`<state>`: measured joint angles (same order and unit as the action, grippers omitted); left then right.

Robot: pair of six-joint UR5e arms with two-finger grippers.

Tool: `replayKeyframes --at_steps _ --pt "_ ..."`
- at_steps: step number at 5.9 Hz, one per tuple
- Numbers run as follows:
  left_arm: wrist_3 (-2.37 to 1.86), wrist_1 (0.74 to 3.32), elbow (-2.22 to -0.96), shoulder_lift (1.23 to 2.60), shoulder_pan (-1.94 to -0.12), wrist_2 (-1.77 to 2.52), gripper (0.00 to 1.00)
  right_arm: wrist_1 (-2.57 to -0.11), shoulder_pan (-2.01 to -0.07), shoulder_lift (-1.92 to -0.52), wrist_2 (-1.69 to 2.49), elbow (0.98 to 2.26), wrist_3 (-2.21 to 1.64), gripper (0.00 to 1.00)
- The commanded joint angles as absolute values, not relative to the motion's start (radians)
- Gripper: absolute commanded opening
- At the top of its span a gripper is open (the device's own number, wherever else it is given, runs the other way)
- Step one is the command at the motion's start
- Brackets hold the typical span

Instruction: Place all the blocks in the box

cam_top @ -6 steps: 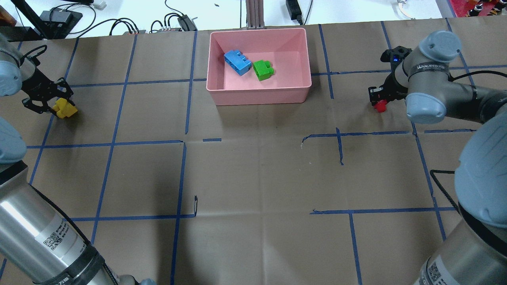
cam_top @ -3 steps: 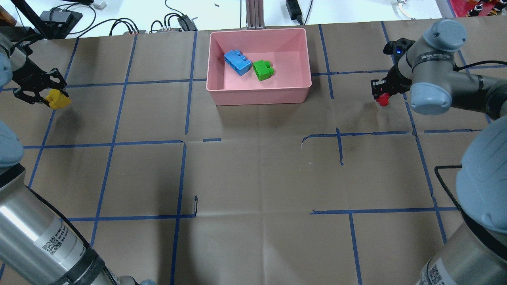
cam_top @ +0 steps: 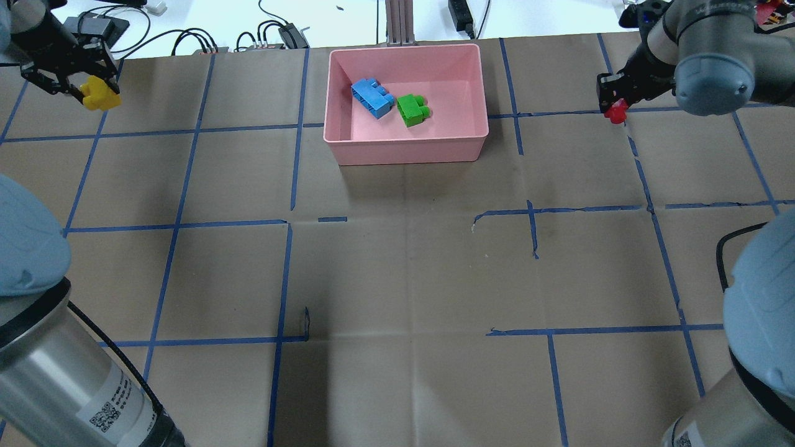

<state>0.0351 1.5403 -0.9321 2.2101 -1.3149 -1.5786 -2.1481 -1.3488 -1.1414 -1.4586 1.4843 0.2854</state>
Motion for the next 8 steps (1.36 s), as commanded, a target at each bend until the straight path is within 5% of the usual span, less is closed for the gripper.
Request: replayKeyframes --at_steps 1,5,6,7,8 --pt "-0.062 1.580 -0.888 2.241 -1.515 -1.559 0.14 -2.169 -1.441 -1.146 -1.398 1.467 0.226 0.04" --pt "-0.184 1.493 -0.816 2.419 -1.733 -1.532 0.21 -2.226 -1.508 -1.095 -1.179 1.462 0.022 0.04" --pt "-0.189 1.442 -0.818 2.428 -1.736 -1.531 0.39 -2.285 -1.522 -1.074 -1.146 1.462 0.006 0.04" --pt "-0.211 1.323 -0.827 2.433 -1.736 -1.534 0.83 -2.290 -1.538 -1.063 -1.144 1.447 -0.091 0.05" --pt "-0.213 1.277 -0.824 2.424 -1.733 -1.539 0.98 -2.295 -1.560 -1.037 -1.146 1.416 -0.107 0.05"
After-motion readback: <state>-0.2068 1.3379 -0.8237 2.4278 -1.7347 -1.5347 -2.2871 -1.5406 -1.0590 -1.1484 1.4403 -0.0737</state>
